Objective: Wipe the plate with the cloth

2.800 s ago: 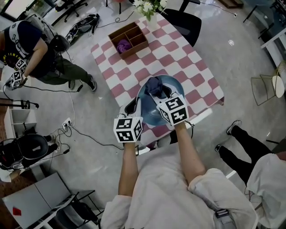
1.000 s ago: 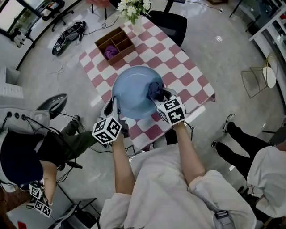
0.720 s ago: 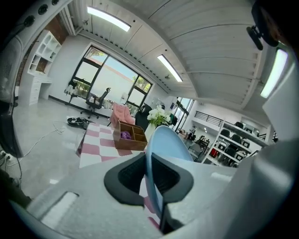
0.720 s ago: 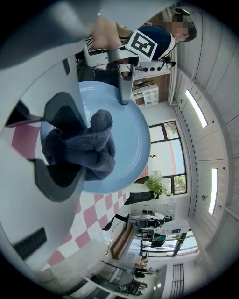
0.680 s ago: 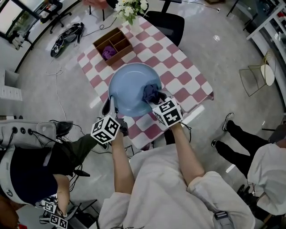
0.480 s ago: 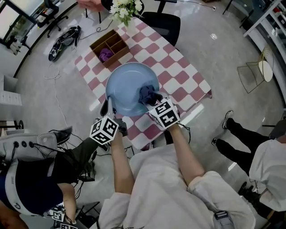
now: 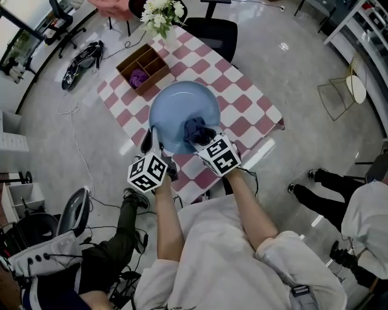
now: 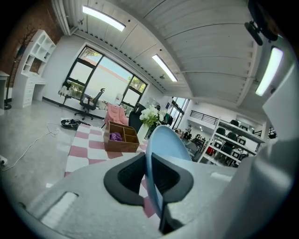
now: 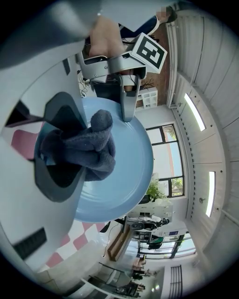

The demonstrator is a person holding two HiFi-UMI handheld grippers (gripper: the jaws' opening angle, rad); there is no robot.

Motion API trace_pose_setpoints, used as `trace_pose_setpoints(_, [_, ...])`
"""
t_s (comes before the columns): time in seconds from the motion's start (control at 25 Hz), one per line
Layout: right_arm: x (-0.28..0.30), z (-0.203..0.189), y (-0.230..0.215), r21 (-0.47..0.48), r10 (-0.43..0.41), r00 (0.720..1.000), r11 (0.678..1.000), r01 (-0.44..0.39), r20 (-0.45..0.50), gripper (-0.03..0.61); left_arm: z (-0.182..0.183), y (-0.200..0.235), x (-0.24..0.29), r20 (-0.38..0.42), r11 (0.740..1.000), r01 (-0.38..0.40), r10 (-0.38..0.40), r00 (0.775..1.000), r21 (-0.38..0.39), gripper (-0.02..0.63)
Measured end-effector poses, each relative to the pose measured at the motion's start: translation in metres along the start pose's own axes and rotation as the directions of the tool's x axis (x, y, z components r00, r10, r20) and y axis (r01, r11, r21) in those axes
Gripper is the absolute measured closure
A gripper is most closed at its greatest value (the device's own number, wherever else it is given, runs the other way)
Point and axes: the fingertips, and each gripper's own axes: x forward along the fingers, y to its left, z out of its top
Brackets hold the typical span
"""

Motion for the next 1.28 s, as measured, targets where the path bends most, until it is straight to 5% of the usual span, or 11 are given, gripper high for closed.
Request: trace_pose_setpoints(1.28, [0.019, 0.028, 0.015, -0.009, 0.044, 0.998, 0.999, -0.044, 0.038, 0.394, -0.043, -0.035, 0.01, -0.151, 0.989, 0.116, -0.101, 0.983, 0.091, 0.58])
